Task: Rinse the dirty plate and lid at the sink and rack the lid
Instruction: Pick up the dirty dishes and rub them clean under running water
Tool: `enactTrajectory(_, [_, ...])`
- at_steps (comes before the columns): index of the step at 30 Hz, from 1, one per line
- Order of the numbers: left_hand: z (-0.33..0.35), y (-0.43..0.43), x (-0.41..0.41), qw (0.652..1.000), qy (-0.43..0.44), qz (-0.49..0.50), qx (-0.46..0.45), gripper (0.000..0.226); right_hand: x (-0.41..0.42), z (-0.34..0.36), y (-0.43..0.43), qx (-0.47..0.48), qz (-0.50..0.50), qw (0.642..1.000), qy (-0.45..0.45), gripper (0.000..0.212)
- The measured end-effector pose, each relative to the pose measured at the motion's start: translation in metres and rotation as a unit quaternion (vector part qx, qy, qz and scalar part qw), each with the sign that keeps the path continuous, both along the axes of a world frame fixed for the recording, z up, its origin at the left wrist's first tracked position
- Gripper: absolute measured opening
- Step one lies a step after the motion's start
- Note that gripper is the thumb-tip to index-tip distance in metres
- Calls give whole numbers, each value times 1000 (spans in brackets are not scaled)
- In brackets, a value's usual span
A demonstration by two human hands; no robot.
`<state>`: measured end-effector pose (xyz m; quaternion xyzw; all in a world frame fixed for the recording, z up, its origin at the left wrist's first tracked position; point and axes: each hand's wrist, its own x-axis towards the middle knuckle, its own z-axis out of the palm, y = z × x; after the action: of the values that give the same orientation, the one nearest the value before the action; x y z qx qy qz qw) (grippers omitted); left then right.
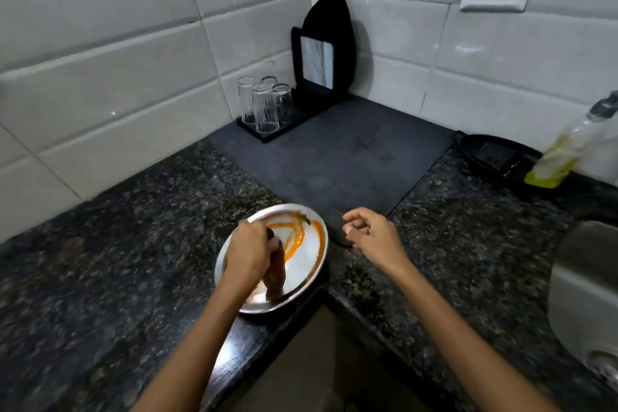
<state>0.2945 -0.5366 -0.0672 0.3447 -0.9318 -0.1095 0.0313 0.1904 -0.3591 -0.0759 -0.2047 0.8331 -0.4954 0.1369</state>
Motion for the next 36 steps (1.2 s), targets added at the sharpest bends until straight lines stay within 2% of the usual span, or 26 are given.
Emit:
enactTrajectory(3, [24,-1,-10,996,62,4,63,42,2,5,16,-23,-44,999,-9,18])
enactTrajectory(5, [37,5,-19,976,120,-6,180,43,2,9,30,-22,-70,997,-10,22])
enactTrajectory(7, [46,24,-33,926,174,-11,335,44,2,14,51,-24,-104,994,-17,28])
enactTrajectory(9, [55,49,-42,852,212,-17,479,42,0,19,71,-30,-133,990,-37,33])
enactTrajectory(10, [60,70,-46,814,212,-29,540,48,-2,21,90,-35,-161,986,-40,35])
enactTrajectory(12, [59,102,-52,743,216,-28,633,45,-6,22,125,-44,-213,975,-44,37])
enactTrajectory(14, [58,132,-59,684,223,12,695,27,-10,22,162,-75,-252,962,-73,36])
enactTrajectory(15, [59,152,-65,667,209,26,715,15,-10,24,184,-109,-265,953,-99,32])
enactTrajectory(16, [56,168,-72,656,193,38,728,15,-9,25,203,-150,-272,941,-131,24])
enactTrajectory(17, [53,191,-82,646,176,28,742,27,-5,28,227,-201,-273,926,-164,18])
enactTrajectory(19, [51,232,-93,618,145,6,772,53,4,35,263,-291,-261,893,-223,24])
enactTrajectory(20, [50,264,-99,612,126,-3,781,54,6,36,291,-326,-266,877,-233,26])
enactTrajectory(22, [45,311,-105,634,87,-13,768,41,7,37,337,-360,-291,856,-229,26])
enactTrajectory(24, [36,346,-112,661,55,-16,748,34,6,37,372,-370,-325,845,-210,26])
enactTrajectory(26, [26,382,-127,663,23,-15,748,36,5,34,412,-358,-359,841,-189,28])
enactTrajectory(28, [15,408,-143,642,20,-6,766,45,3,29,446,-335,-379,845,-174,28])
enactTrajectory(31, [4,432,-164,567,36,-9,823,74,1,21,486,-284,-422,847,-154,28])
enactTrajectory(33, [-1,450,-175,586,32,-18,809,77,-1,17,503,-268,-445,840,-156,28])
enactTrajectory(36, [4,483,-183,621,56,7,782,56,-2,10,516,-258,-455,834,-175,24])
